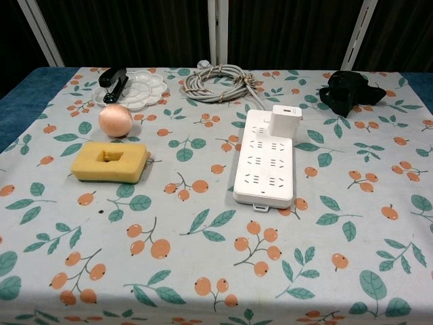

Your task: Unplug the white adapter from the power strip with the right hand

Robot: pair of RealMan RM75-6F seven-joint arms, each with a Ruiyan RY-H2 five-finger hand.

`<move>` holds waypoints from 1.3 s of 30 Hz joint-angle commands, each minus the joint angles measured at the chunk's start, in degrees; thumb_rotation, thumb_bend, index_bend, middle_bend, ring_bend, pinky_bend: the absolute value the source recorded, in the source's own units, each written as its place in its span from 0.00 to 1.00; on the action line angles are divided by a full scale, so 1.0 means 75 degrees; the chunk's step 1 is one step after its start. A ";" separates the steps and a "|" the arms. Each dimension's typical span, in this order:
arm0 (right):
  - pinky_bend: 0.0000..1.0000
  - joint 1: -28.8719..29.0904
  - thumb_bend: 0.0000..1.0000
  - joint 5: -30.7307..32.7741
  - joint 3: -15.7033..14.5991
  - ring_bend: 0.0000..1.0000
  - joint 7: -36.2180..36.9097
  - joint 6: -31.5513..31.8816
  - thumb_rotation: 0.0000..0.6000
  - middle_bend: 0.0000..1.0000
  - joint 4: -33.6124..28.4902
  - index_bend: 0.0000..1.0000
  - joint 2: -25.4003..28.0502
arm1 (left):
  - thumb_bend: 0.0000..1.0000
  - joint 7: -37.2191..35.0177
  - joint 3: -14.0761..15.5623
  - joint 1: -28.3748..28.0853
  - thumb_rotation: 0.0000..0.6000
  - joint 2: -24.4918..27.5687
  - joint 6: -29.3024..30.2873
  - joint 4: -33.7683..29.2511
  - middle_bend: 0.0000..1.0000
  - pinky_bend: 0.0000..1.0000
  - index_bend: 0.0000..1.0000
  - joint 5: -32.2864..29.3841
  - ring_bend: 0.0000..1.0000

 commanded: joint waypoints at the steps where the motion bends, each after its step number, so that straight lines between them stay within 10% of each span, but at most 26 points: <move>1: 0.00 -0.0035 0.11 -0.0041 0.0031 0.00 -0.0017 0.0110 1.00 0.01 0.0035 0.00 -0.0085 | 0.12 -0.0021 0.0009 -0.0001 1.00 -0.0058 -0.0017 0.0035 0.10 0.00 0.11 0.0010 0.03; 11: 0.00 0.0079 0.11 -0.0029 0.0088 0.00 0.0005 -0.0036 1.00 0.01 0.0015 0.00 -0.0138 | 0.11 -0.0112 0.0015 -0.0130 1.00 -0.0073 -0.0170 -0.0005 0.10 0.00 0.11 0.0163 0.03; 19: 0.06 0.0939 0.17 -0.0244 0.0402 0.00 -0.0096 -0.0960 1.00 0.08 -0.0488 0.00 0.0300 | 0.11 -0.0433 0.0207 -0.1050 1.00 0.0047 -0.0564 -0.0284 0.18 0.06 0.18 0.2061 0.09; 27: 0.16 0.2668 0.21 0.0271 0.1022 0.00 -0.0924 -0.3112 1.00 0.15 -0.1190 0.00 0.0220 | 0.12 -0.0329 0.0080 -0.2884 1.00 -0.0792 -0.2395 -0.0587 0.22 0.12 0.21 0.3382 0.13; 39: 0.19 0.4776 0.22 0.2700 0.1553 0.00 -0.3144 -0.5066 1.00 0.19 -0.0605 0.00 -0.1491 | 0.12 0.0371 -0.0573 -0.5026 1.00 -0.2812 -0.5026 0.0035 0.22 0.12 0.21 0.2745 0.13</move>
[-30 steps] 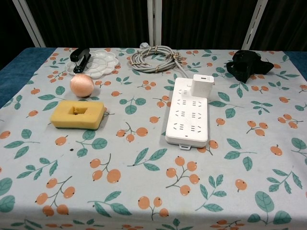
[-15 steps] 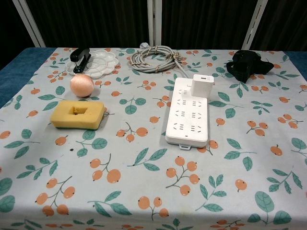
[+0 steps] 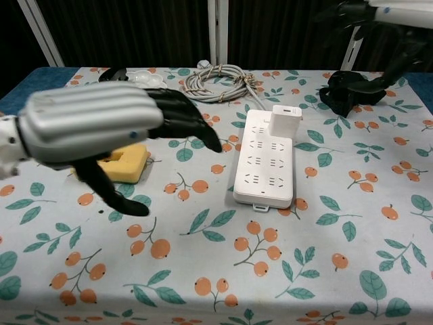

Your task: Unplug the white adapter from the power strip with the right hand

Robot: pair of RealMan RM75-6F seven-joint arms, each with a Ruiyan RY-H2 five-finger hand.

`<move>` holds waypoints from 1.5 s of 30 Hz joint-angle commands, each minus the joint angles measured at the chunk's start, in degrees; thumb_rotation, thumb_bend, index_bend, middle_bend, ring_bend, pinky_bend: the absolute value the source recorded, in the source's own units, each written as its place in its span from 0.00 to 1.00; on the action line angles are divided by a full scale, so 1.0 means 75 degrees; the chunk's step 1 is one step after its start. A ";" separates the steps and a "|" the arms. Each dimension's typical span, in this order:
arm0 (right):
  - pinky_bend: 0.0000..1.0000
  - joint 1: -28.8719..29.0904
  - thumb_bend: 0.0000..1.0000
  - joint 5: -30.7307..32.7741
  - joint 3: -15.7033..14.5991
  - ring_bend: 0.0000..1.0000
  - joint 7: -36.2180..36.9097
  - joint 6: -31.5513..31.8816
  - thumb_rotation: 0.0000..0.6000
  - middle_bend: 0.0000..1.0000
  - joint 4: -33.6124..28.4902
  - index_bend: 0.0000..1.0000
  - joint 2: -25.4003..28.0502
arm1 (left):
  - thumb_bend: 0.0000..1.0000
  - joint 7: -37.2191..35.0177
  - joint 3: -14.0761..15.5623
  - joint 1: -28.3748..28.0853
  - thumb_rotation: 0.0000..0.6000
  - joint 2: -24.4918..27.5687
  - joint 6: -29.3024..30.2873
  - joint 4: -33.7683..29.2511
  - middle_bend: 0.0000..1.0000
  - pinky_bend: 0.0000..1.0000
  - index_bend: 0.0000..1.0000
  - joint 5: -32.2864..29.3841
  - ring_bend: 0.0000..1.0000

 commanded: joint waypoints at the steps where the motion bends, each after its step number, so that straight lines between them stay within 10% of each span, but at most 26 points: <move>1: 0.19 0.0559 0.22 0.0828 0.0080 0.00 -0.0763 -0.0503 1.00 0.19 0.0405 0.00 -0.0633 | 0.12 0.0230 -0.0208 -0.0527 1.00 -0.0671 -0.0527 0.0436 0.22 0.12 0.21 -0.0372 0.13; 19: 0.21 0.2122 0.26 0.2840 -0.0532 0.04 -0.2513 -0.1249 1.00 0.23 0.2199 0.05 -0.2094 | 0.12 -0.0444 -0.0060 -0.1535 1.00 -0.2292 -0.1094 0.2366 0.21 0.11 0.21 -0.1334 0.13; 45: 0.31 0.2466 0.37 0.2625 -0.0932 0.28 -0.2087 -0.1223 1.00 0.46 0.3279 0.51 -0.2803 | 0.12 -0.1289 0.0415 -0.1827 1.00 -0.2674 -0.0691 0.3267 0.21 0.10 0.21 -0.1721 0.13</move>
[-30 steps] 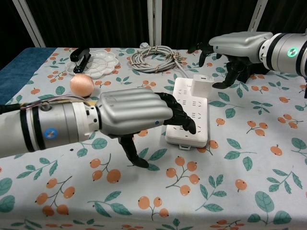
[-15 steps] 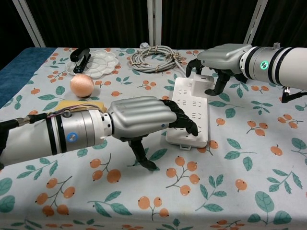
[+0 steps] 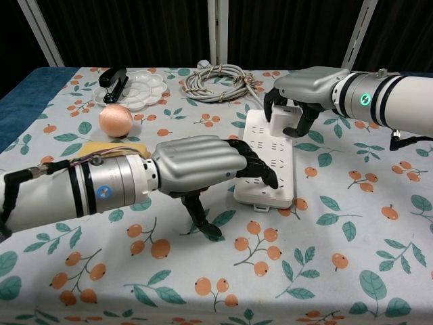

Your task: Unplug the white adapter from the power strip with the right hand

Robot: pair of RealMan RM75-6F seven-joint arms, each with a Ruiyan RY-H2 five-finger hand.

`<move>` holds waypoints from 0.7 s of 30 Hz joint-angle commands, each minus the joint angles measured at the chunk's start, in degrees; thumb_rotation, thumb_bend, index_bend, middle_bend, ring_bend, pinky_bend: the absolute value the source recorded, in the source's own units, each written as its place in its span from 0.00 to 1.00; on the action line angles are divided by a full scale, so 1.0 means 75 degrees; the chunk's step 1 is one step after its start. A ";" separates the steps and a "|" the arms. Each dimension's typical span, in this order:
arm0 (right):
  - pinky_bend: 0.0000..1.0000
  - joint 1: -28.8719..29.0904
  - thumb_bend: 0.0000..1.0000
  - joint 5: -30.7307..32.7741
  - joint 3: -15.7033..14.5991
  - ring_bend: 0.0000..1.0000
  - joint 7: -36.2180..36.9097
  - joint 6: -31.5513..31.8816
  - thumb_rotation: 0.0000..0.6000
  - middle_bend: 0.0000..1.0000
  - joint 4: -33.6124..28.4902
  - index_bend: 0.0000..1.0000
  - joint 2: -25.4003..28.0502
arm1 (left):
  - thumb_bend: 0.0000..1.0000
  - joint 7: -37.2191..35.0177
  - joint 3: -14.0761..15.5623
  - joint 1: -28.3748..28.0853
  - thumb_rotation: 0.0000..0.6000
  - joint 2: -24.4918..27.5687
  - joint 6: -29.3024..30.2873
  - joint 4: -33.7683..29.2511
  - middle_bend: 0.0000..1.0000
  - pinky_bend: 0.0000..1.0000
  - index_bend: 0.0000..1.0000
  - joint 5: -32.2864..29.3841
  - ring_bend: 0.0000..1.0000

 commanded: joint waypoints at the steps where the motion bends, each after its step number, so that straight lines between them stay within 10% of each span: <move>1: 0.32 0.0006 0.39 -0.0060 -0.0037 0.30 0.0039 -0.0011 1.00 0.48 0.0036 0.54 -0.0021 | 0.12 -0.0091 0.0046 -0.0009 1.00 0.0015 0.0035 0.0011 0.21 0.10 0.21 -0.0031 0.13; 9: 0.39 -0.0097 0.46 -0.0450 -0.0102 0.45 0.0399 0.0061 1.00 0.64 0.0084 0.81 0.0008 | 0.12 -0.0431 0.0140 -0.0050 1.00 0.0038 0.0091 0.0083 0.21 0.10 0.21 -0.0100 0.13; 21: 0.42 -0.0399 0.52 -0.1186 -0.0132 0.52 0.1274 0.0209 1.00 0.72 0.0090 0.90 0.0222 | 0.12 -0.0629 0.0220 -0.0059 1.00 0.0143 0.0162 0.0108 0.21 0.10 0.21 -0.0222 0.13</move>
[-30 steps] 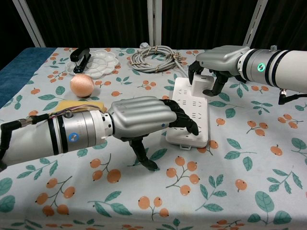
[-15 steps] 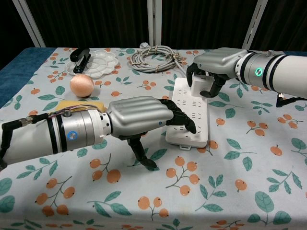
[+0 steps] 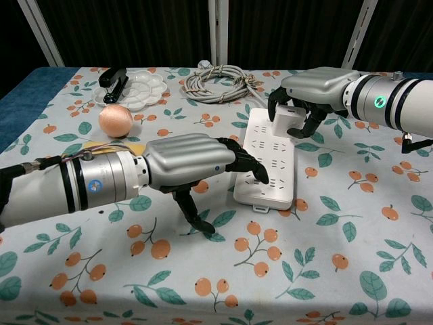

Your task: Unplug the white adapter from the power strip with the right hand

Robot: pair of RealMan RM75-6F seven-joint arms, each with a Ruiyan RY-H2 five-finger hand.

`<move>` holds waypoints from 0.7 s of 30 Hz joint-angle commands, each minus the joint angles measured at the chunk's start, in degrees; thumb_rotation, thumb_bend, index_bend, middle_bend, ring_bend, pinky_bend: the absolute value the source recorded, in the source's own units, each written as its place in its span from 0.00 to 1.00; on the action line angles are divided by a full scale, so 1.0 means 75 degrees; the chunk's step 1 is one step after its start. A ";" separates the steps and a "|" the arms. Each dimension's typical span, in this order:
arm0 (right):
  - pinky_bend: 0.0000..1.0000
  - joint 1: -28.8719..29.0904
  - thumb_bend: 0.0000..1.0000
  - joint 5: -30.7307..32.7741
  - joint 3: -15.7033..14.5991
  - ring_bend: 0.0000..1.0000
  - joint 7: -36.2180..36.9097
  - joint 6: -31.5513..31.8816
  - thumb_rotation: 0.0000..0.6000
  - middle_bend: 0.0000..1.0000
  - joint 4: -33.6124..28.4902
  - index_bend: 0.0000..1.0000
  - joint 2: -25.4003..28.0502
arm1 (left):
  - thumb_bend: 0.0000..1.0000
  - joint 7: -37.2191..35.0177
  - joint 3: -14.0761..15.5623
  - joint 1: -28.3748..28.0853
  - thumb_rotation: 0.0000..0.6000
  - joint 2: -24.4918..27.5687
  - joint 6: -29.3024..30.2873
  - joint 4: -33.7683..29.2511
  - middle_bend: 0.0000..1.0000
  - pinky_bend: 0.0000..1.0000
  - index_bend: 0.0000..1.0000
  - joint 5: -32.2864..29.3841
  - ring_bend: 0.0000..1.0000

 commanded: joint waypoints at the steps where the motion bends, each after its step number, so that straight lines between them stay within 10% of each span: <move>1: 0.42 -0.0090 0.52 -0.0178 -0.0004 0.52 0.0204 0.0060 1.00 0.72 -0.0014 0.90 0.0074 | 0.12 0.0017 -0.0007 -0.0011 1.00 0.0011 0.0004 -0.0024 0.21 0.10 0.21 -0.0024 0.13; 21: 0.43 -0.0344 0.53 -0.0861 0.0005 0.52 0.0922 0.0175 1.00 0.72 0.0166 0.91 0.0163 | 0.12 0.0282 -0.0025 -0.0086 1.00 0.0059 -0.0201 -0.0164 0.21 0.10 0.21 -0.0336 0.13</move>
